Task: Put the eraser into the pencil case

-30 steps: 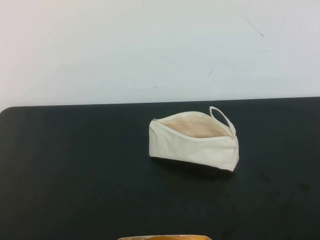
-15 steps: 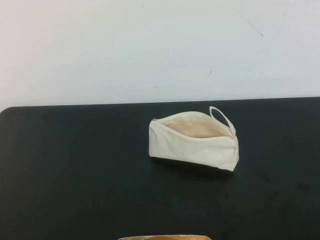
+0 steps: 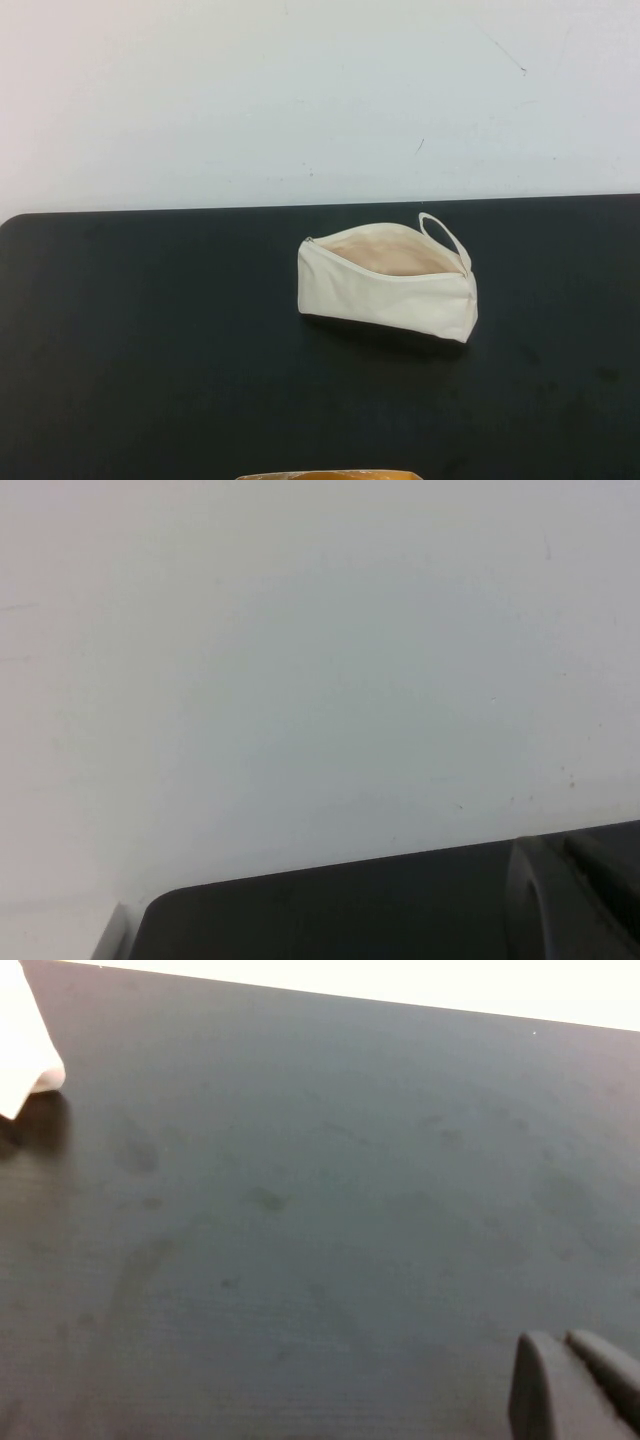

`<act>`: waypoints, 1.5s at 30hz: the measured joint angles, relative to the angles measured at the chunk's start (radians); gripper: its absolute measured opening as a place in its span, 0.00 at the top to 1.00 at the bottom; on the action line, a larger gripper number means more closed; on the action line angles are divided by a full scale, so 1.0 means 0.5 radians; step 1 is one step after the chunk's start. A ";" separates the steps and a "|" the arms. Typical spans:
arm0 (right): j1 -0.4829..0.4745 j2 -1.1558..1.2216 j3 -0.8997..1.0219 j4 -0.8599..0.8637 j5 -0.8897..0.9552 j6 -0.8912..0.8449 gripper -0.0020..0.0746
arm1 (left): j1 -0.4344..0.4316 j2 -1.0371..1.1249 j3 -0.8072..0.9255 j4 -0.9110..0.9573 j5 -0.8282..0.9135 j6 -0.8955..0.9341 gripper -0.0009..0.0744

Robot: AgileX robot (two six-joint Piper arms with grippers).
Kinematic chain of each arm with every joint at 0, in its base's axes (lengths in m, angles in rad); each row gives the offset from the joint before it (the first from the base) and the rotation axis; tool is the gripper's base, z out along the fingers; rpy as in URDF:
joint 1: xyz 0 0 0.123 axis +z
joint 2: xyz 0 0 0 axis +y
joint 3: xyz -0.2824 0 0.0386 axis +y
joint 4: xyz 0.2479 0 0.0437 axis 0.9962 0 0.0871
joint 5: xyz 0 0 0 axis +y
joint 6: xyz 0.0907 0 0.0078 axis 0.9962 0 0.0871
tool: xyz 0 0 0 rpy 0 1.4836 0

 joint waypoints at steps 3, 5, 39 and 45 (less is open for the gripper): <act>0.000 0.000 0.000 0.000 0.000 0.000 0.98 | 0.000 0.000 0.000 0.007 0.000 -0.009 0.99; 0.000 0.000 0.000 0.000 0.000 0.000 0.98 | 0.000 0.000 0.000 0.007 0.010 -0.050 0.99; 0.000 0.000 0.000 0.000 0.000 0.000 0.98 | -0.241 -0.262 0.008 -1.843 1.274 1.519 0.99; 0.000 0.000 0.000 0.000 0.000 0.000 0.98 | -0.309 -0.262 0.005 -1.844 1.298 1.523 0.99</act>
